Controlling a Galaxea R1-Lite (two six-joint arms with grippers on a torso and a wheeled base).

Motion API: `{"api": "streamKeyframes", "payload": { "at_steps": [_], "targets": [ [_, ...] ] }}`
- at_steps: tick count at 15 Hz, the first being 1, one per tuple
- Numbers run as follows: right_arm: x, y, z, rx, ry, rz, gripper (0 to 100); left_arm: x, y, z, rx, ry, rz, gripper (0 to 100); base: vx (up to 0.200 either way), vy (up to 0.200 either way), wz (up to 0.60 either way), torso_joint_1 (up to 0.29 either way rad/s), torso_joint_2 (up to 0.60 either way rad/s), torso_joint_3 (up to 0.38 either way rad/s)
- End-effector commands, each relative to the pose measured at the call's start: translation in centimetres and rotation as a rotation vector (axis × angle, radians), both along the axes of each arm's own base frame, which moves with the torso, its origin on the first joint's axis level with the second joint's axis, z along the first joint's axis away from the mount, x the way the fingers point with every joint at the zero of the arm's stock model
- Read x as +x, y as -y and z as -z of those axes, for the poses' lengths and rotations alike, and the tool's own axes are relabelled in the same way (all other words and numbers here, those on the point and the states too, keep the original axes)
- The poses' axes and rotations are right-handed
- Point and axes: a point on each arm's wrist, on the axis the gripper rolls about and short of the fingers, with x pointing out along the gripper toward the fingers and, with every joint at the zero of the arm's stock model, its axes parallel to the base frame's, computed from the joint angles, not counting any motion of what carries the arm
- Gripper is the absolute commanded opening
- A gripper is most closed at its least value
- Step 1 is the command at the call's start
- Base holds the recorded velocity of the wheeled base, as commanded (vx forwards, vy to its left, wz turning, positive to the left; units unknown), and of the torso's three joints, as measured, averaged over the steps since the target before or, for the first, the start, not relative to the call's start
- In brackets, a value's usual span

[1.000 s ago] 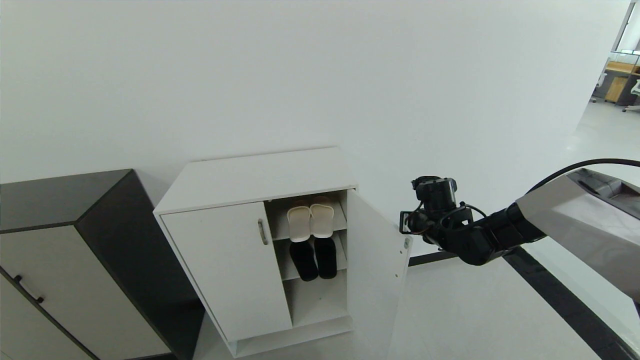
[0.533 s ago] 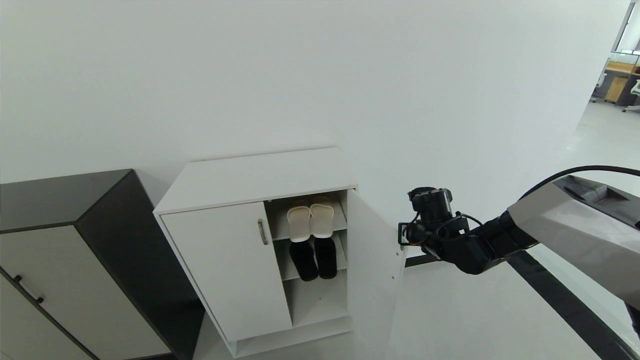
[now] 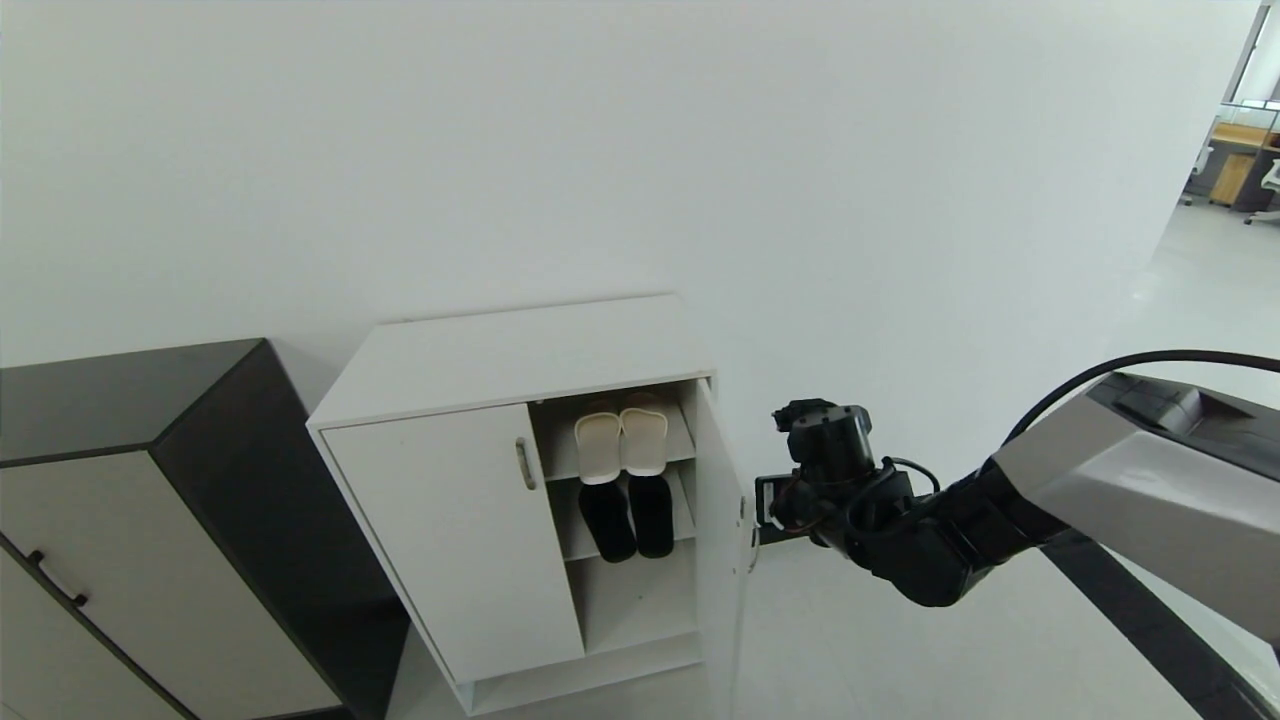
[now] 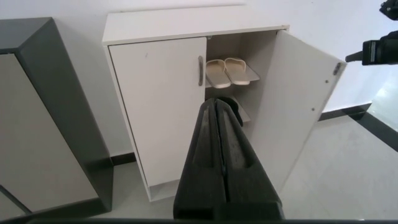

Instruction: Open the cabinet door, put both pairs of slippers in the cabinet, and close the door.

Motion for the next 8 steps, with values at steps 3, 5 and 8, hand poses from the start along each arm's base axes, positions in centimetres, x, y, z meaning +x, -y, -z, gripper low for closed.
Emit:
{"api": "streamKeyframes", "payload": {
  "at_steps": [3,5,8],
  "targets": [
    [-1.4,-0.5,-1.1,0.026,0.04,-0.031,0,0.0,0.0,0.0,0.0,-0.001,0.0,0,0.0,0.0,0.0,0.0,0.0,0.0],
    [-1.7,-0.4,-1.0,-0.037,0.072,-0.062,0,0.0,0.0,0.0,0.0,-0.001,0.0,0,0.0,0.0,0.0,0.0,0.0,0.0],
    [-2.0,-0.4,-0.7,-0.046,0.083,-0.074,0,0.0,0.0,0.0,0.0,0.0,0.0,0,0.0,0.0,0.0,0.0,0.0,0.0]
  ]
}}
